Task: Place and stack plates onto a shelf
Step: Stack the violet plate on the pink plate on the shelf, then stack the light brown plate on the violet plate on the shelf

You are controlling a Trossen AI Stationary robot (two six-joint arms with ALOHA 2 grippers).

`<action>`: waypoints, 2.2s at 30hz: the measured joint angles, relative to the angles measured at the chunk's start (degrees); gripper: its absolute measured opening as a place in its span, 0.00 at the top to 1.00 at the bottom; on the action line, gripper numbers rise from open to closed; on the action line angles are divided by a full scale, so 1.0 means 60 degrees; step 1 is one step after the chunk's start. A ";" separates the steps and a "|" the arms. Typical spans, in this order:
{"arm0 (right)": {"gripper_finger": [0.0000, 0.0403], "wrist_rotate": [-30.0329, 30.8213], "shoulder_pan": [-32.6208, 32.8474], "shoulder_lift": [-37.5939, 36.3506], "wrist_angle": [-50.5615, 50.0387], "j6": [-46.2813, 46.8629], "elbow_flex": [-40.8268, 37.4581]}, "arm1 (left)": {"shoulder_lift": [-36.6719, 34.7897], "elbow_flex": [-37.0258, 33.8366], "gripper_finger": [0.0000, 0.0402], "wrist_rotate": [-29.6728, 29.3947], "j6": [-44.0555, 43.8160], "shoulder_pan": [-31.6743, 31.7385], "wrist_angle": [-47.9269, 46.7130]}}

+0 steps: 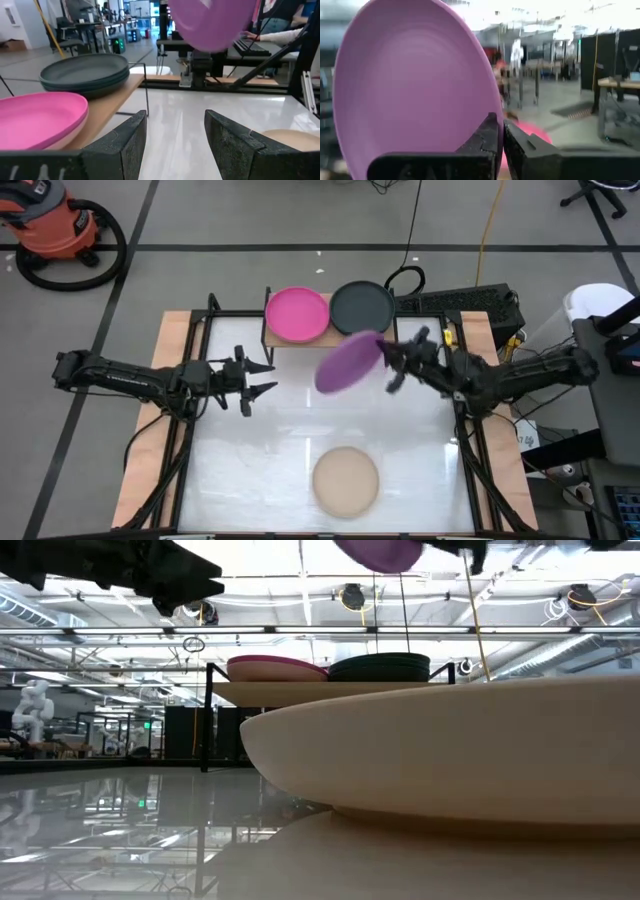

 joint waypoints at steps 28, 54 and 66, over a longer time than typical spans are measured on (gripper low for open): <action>0.97 -0.4476 -0.5872 0.6864 -0.1376 0.3121 0.4790 | -0.0271 0.0000 0.49 0.0015 -0.0124 -0.0040 -0.0499; 0.55 -0.6994 -0.4676 0.4199 -0.2731 0.1592 0.4790 | 0.0982 0.0000 0.49 0.0436 0.0279 -0.1826 -0.0815; 0.56 -0.6496 -0.2663 0.1666 -0.3296 0.0951 0.3269 | 0.6135 0.1414 0.49 0.0317 0.3247 -0.4003 0.1630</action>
